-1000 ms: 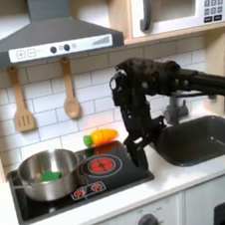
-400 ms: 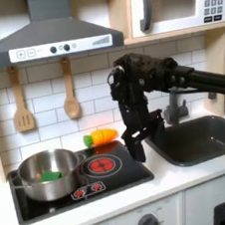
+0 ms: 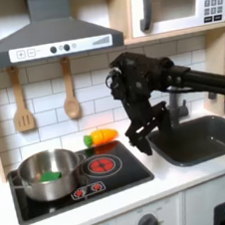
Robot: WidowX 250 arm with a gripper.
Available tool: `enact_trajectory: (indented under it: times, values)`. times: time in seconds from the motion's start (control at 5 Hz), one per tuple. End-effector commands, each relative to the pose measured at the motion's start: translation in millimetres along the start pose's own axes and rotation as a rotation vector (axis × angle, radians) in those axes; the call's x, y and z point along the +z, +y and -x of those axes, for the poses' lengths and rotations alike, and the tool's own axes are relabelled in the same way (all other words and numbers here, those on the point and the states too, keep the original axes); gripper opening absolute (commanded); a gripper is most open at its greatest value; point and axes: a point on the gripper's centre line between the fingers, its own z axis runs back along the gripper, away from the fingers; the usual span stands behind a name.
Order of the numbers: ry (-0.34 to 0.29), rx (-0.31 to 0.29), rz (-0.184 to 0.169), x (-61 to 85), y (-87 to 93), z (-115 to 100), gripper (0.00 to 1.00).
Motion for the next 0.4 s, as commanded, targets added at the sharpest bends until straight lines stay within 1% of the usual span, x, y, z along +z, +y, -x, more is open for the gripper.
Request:
enact_trajectory:
  times: [0.0,0.2]
  values:
    - [0.026,-0.054,0.049,-4.4,-4.8,9.3,1.00]
    - [0.046,0.004,0.141,-4.0,-3.7,13.6,1.00]
